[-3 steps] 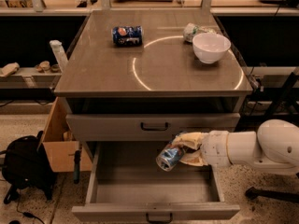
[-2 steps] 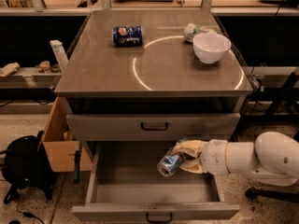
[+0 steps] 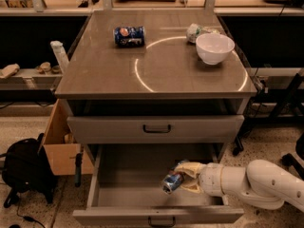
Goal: Place redbull can into middle drawer
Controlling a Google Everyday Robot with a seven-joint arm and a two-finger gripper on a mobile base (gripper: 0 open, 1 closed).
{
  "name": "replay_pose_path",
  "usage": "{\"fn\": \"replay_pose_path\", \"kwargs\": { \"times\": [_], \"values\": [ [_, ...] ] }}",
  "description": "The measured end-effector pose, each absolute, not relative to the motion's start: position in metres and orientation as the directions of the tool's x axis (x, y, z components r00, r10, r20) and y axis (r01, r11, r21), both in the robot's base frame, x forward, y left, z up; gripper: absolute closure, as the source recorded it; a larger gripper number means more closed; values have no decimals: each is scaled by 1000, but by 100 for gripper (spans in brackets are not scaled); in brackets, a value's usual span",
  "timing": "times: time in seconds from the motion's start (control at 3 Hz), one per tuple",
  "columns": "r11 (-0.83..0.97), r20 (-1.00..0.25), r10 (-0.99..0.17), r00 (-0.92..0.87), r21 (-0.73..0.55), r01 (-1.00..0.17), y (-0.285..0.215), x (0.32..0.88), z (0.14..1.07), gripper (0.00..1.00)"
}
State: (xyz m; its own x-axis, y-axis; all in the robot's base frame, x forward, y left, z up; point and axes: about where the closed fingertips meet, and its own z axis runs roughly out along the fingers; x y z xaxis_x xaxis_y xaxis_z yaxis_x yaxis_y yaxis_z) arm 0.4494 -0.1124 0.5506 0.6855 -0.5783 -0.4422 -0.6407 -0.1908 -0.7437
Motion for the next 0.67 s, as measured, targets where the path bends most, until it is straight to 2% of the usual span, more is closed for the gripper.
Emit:
{"fn": "replay_pose_path", "kwargs": {
  "times": [0.33,0.67],
  "values": [
    [-178,-463,-607,646,-713,-678,-112,452,497,100],
    [-220,-424,-677,602,-664,-715,-112,457,450,100]
  ]
}}
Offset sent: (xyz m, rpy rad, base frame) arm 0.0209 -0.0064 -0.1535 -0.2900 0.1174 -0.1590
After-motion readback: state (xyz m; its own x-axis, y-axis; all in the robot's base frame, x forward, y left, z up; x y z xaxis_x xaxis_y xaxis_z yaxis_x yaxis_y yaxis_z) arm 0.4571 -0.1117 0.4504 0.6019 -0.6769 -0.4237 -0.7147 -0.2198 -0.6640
